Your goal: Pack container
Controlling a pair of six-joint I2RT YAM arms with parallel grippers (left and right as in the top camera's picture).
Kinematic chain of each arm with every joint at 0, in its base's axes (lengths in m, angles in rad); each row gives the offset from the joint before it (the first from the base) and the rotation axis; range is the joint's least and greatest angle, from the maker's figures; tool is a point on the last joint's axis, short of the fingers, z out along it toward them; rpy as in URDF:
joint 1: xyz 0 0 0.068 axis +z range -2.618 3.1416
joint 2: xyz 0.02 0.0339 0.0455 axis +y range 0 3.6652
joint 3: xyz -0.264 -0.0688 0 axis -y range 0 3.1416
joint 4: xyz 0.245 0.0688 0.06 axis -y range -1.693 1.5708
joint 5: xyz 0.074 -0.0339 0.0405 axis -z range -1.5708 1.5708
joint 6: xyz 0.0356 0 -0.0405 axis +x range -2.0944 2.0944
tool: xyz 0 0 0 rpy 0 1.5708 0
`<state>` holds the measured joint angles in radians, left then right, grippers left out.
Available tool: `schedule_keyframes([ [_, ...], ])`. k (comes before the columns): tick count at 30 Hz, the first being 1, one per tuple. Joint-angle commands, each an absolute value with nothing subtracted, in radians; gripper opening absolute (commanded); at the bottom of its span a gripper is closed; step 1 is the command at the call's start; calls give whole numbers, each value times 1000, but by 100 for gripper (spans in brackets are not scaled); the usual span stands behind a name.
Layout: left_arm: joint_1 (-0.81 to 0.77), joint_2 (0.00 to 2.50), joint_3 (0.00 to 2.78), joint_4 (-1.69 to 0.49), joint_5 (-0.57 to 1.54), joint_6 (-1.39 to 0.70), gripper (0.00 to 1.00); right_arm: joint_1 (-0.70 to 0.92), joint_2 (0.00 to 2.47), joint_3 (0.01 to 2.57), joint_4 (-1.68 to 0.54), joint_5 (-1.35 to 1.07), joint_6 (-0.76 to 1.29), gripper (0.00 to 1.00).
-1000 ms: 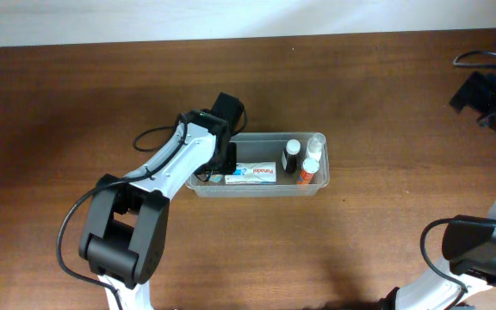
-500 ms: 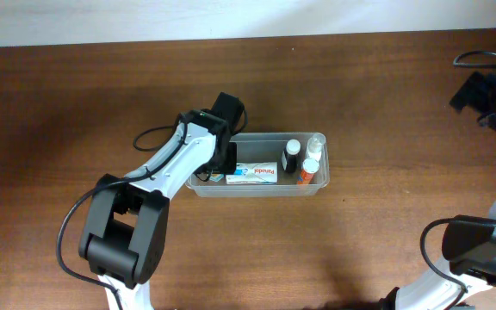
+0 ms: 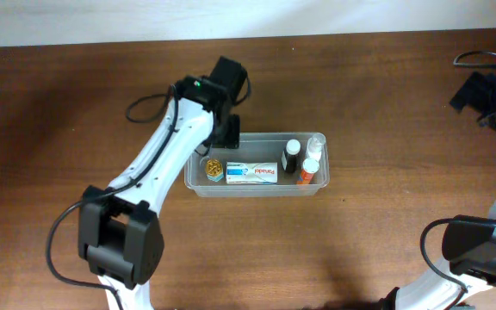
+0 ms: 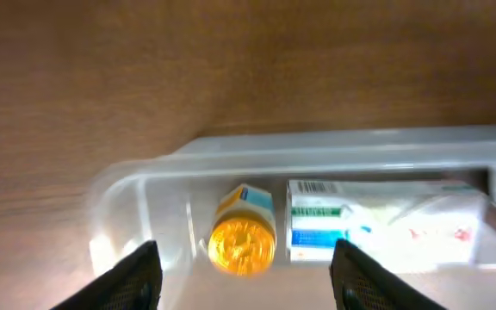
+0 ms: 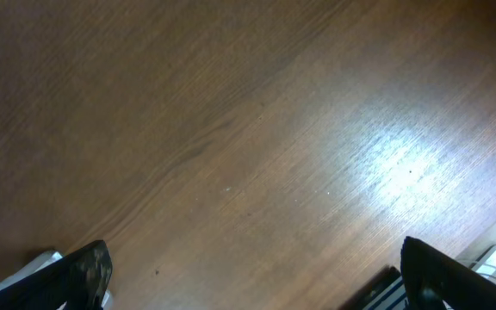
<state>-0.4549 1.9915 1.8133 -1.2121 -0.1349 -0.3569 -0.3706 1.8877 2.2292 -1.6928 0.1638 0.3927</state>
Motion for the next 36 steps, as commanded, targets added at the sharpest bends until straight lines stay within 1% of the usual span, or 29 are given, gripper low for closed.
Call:
schedule_keyframes([
  [1, -456, 1886, 1933, -1306, -151, -320, 68, -374, 1870, 2243, -1695, 169, 401, 98],
  [4, -456, 1792, 1968, -1389, -154, -320, 77, -374, 1870, 2243, -1695, 169, 401, 99],
  [5, -456, 1761, 1968, -1407, -154, -320, 94, -374, 1870, 2243, -1695, 169, 401, 98],
  [6, -456, 1726, 1968, -1429, -154, -320, 99, -374, 1870, 2243, -1695, 169, 401, 98],
  [12, -456, 1546, 1968, -1585, -140, -383, 99, -374, 1870, 2243, -1695, 169, 401, 98],
  [18, -456, 1439, 1968, -1684, -130, -381, 99, -374, 1870, 2243, -1695, 169, 401, 98],
  [20, -456, 1412, 1964, -1687, -131, -361, 99, -374, 1870, 2243, -1695, 169, 401, 98],
  [27, -456, 1371, 1887, -1684, -253, -336, 100, -374, 1870, 2243, -1695, 169, 401, 98],
  [29, -453, 1368, 1821, -1630, -284, -336, 99, -374, 1870, 2243, -1695, 169, 402, 98],
  [31, -448, 1349, 1736, -1526, -322, -335, 99, -374, 1870, 2243, -1695, 169, 402, 98],
  [32, -441, 1317, 1641, -1403, -345, -331, 100, -374, 1870, 2243, -1695, 169, 401, 98],
  [36, -418, 1212, 1374, -1059, -336, -293, 99, -374, 1870, 2243, -1695, 169, 401, 98],
])
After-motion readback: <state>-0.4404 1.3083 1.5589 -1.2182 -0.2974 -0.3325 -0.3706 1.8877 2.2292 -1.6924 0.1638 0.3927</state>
